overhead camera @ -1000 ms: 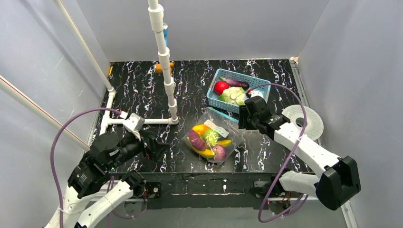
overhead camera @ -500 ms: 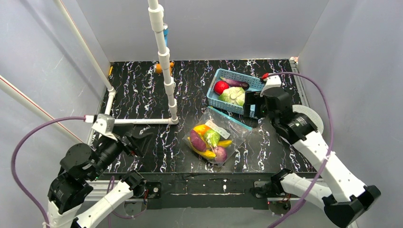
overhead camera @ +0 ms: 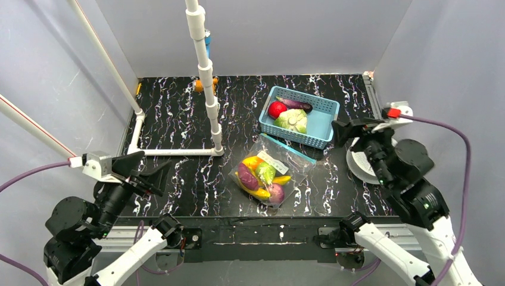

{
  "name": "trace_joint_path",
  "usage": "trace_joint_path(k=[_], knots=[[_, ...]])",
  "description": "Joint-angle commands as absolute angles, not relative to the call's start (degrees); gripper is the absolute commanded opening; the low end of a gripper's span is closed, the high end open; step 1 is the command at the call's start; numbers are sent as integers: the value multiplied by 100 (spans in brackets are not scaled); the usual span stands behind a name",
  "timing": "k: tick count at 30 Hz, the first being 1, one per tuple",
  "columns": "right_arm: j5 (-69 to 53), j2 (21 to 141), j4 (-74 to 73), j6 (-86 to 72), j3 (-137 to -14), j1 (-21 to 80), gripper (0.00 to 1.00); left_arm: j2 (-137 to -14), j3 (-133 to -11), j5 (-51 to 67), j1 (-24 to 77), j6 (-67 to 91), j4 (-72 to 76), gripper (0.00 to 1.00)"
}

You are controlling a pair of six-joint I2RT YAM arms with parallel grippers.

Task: Place the food in the zip-top bag and seal the zipper
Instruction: Reset both arms

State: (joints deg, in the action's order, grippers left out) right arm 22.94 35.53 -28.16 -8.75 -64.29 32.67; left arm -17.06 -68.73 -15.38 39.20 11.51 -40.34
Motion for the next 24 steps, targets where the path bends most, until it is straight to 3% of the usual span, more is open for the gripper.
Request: trace_joint_path(k=[1,12,18,24], knots=[[2177,3183,-2039,-559,-6678,3243,98,-1556,-7124,-1790,3935,971,-3825,98],[2370,2479,-1720,-890,-6716,3243,98,-1413,-7207,-2026,3937,461,-3614,98],[2405,3021,-1940,-1125,-6906,3243,98,-1428,-7162,-2009,3933,377,-3612,98],[3499,3402,-2322,-1568,-7185,3243,98,-1405,-7115,-1991,3937,350,-3572,98]])
